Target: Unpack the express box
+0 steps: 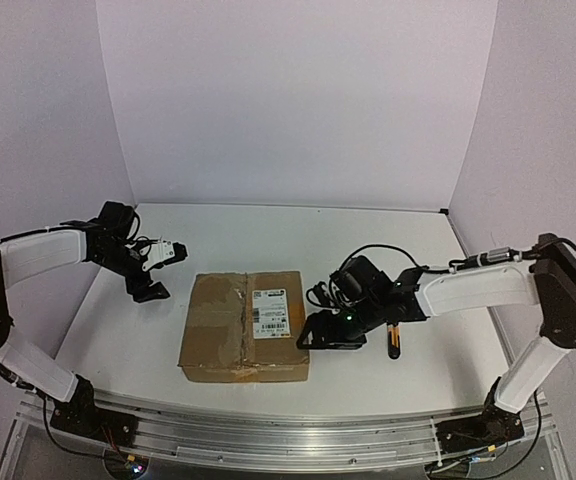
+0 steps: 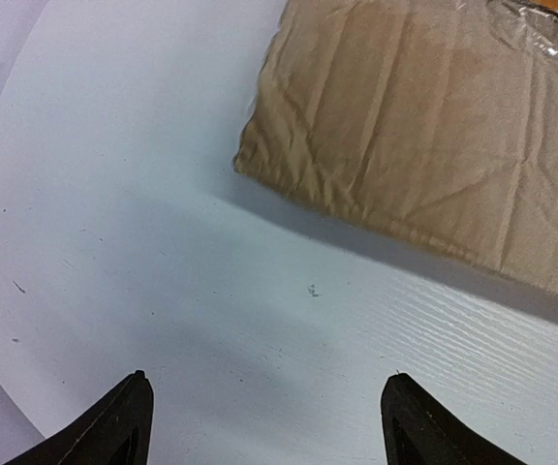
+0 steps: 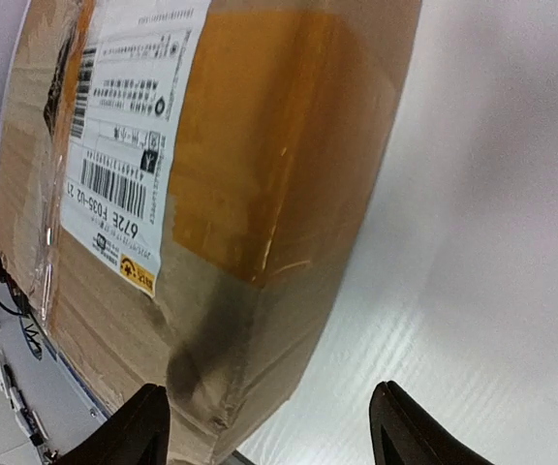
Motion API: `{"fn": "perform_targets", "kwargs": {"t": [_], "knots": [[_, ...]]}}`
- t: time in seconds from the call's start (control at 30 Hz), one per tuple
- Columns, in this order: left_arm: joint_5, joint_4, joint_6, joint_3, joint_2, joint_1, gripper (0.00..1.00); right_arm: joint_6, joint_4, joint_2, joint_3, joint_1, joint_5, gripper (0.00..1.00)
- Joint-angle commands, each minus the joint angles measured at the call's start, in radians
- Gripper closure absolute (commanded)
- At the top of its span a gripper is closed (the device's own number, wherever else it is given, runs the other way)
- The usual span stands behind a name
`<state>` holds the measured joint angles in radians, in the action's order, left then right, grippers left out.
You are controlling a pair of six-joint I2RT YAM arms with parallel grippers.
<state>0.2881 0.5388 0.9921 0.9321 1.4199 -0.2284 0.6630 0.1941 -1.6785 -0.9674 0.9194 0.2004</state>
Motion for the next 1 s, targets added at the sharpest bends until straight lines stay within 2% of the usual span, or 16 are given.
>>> {"fn": "perform_targets", "kwargs": {"t": [0.0,0.1,0.17,0.4,0.53,0.73,0.97], "knots": [[0.019,-0.043,0.002,-0.035,0.01,0.026,0.19,-0.013,0.271,0.13,-0.097,-0.017,-0.245,0.24],[0.06,-0.068,0.025,-0.047,0.036,0.026,0.21,-0.087,0.351,0.091,-0.289,-0.018,-0.386,0.21],[0.1,-0.09,0.007,-0.04,0.063,0.021,0.22,-0.106,0.362,0.018,-0.432,-0.018,-0.381,0.23],[0.156,-0.174,-0.028,-0.069,0.116,-0.028,0.24,-0.014,0.315,-0.264,-0.714,-0.002,0.002,0.26],[0.17,-0.181,-0.032,-0.095,0.131,-0.074,0.25,0.055,0.29,-0.367,-0.79,0.003,0.127,0.27],[0.207,-0.205,-0.06,-0.127,0.131,-0.103,0.25,0.119,0.252,-0.424,-0.777,0.02,0.256,0.33],[0.223,-0.241,-0.082,-0.162,0.122,-0.137,0.25,0.187,0.247,-0.474,-0.738,0.022,0.251,0.35]]}}
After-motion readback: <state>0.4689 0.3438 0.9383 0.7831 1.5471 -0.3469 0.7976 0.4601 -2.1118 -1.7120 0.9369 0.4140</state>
